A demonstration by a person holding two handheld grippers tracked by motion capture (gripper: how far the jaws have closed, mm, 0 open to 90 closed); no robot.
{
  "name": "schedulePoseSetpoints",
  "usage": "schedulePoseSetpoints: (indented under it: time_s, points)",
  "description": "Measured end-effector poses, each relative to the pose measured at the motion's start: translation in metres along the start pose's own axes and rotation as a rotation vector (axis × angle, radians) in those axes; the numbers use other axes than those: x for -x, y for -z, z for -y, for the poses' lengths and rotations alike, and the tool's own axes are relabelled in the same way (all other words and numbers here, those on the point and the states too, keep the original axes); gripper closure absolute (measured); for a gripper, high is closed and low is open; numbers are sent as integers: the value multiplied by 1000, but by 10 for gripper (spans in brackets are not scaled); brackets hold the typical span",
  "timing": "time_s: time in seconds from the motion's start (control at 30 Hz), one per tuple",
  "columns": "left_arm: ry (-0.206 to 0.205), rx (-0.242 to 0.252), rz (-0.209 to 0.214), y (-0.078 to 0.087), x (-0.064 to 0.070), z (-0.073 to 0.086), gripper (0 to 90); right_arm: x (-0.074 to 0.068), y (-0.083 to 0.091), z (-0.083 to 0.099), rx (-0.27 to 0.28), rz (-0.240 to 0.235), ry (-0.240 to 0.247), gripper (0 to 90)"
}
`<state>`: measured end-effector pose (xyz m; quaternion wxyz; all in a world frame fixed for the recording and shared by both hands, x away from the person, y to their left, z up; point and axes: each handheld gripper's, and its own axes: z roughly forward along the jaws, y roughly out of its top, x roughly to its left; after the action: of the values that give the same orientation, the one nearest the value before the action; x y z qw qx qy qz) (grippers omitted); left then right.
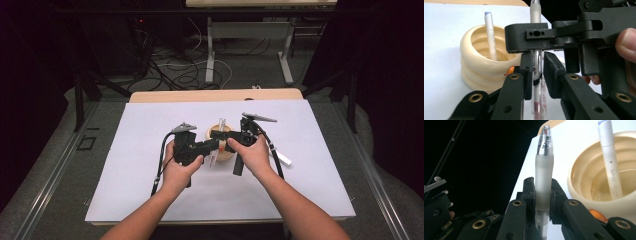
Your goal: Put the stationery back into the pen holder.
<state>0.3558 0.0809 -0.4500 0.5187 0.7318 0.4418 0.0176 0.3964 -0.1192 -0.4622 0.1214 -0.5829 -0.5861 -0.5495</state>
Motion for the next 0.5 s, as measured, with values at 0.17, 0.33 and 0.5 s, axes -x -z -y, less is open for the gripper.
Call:
schedulePoseSetpoints:
  time_s: [0.17,0.33,0.5]
  points:
    - [8,10,-6,6,-4,2,737,-1,-4,-5,-9,14,5,790]
    - [19,17,-22,14,-10,5,713,-1,-7,-12,13,31,21,791]
    - [43,15,-35,18,-18,8,688,0,-9,-20,30,66,58,790]
